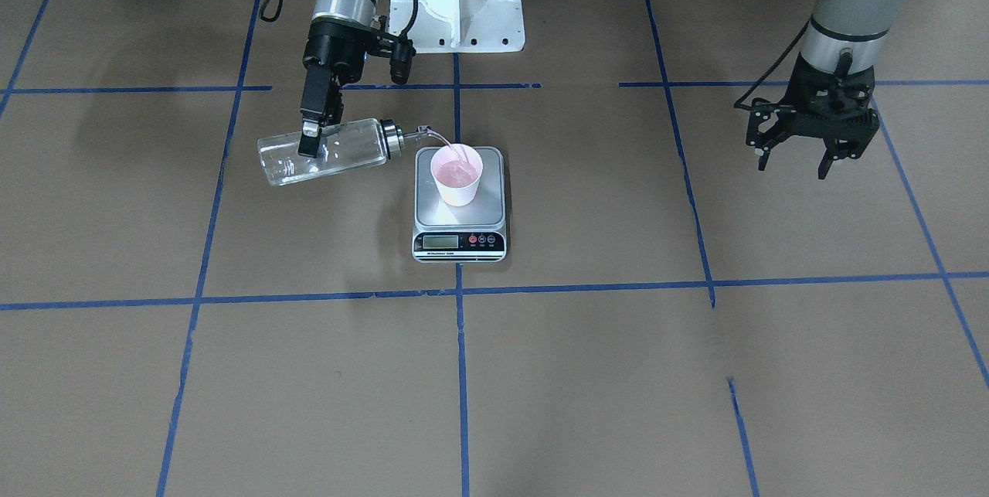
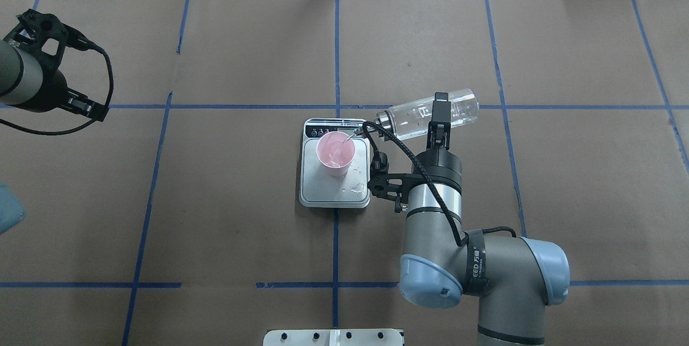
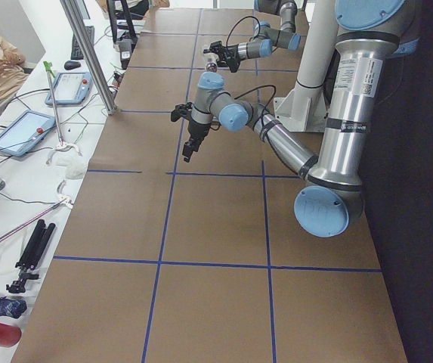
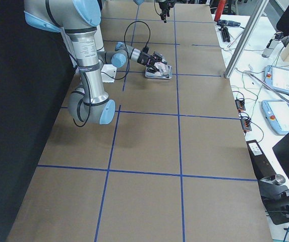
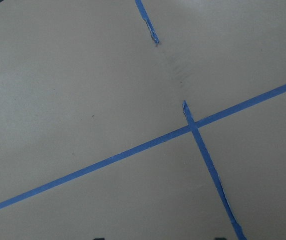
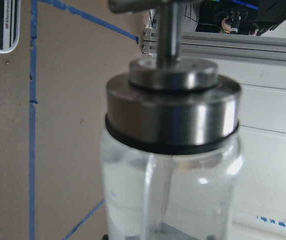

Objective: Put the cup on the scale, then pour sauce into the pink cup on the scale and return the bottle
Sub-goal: 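Tilt the bottle upright and carry it away from the cup with the right gripper, then lower the glass bottle back onto the table with the right gripper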

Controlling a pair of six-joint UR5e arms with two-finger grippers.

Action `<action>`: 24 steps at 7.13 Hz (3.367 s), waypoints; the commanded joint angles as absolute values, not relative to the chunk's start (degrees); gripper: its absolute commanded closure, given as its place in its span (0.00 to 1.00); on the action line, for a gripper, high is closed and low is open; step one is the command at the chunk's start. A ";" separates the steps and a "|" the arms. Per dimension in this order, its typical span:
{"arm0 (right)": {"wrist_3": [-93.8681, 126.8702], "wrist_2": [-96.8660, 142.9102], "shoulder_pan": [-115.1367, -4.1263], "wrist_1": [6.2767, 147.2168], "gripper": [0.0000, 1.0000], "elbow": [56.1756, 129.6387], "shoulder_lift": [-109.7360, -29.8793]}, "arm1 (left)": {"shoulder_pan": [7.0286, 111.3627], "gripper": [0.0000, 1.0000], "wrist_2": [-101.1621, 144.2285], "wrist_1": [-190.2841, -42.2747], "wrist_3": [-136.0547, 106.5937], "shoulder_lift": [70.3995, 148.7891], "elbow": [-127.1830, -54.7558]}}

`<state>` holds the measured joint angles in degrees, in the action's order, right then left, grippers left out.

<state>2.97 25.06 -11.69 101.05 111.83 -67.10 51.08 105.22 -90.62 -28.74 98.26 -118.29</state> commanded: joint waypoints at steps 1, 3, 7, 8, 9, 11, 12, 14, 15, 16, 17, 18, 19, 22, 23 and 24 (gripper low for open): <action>20.29 28.36 -11.60 100.90 1.00 111.80 -67.32 | 51.15 0.21 105.29 -90.62 -28.74 98.26 -118.48; 42.85 32.59 -11.34 97.33 1.00 111.71 -67.32 | 51.15 0.21 105.29 -90.53 -28.74 98.26 -118.56; 70.40 42.80 -11.78 74.09 1.00 111.62 -73.56 | 51.15 0.21 105.38 -90.53 -28.74 98.26 -118.56; 76.32 42.28 -12.21 74.00 1.00 112.06 -73.48 | 51.15 0.21 105.38 -90.53 -28.74 98.26 -118.56; 83.60 40.01 -12.22 74.00 1.00 111.97 -74.35 | 51.07 0.21 105.38 -90.53 -28.74 98.26 -118.48; 88.24 34.40 -12.39 74.00 1.00 111.98 -80.75 | 51.07 0.21 105.29 -90.53 -28.74 98.26 -118.39; 91.29 33.93 -12.39 74.00 1.00 111.97 -83.29 | 51.06 0.21 105.38 -90.53 -28.74 98.26 -118.48; 94.83 34.01 -12.30 74.00 1.00 109.08 -84.81 | 51.06 0.21 105.29 -90.53 -28.74 98.26 -118.30; 94.75 34.27 -12.30 74.00 1.00 108.38 -85.68 | 51.06 0.21 105.29 -90.53 -28.74 98.35 -118.21; 95.70 34.36 -12.30 72.87 1.00 108.02 -86.30 | 51.06 0.21 105.38 -90.44 -28.74 98.35 -118.47; 95.97 34.45 -12.30 71.99 1.00 105.15 -87.27 | 51.06 0.21 105.38 -90.44 -28.74 98.35 -118.39; 95.89 34.45 -12.30 69.20 1.00 104.25 -87.62 | 51.06 0.21 105.38 -90.44 -28.74 98.52 -118.56; 95.89 34.45 -12.30 67.34 1.00 102.59 -87.89 | 51.06 0.21 105.38 -90.44 -28.65 98.61 -118.56; 95.80 34.54 -12.30 65.31 0.01 101.35 -88.15 | 51.15 0.21 105.38 -90.18 -28.74 98.53 -119.44; 95.63 34.54 -12.30 65.30 0.00 101.42 -88.24 | 51.15 0.21 105.29 -90.09 -28.74 98.26 -119.88; 95.71 34.28 -12.30 65.30 0.00 101.86 -88.33 | 51.15 0.21 105.29 -90.09 -28.74 98.26 -119.97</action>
<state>95.71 34.49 -12.30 65.37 101.62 -88.22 51.14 105.31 -90.12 -28.74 98.35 -119.72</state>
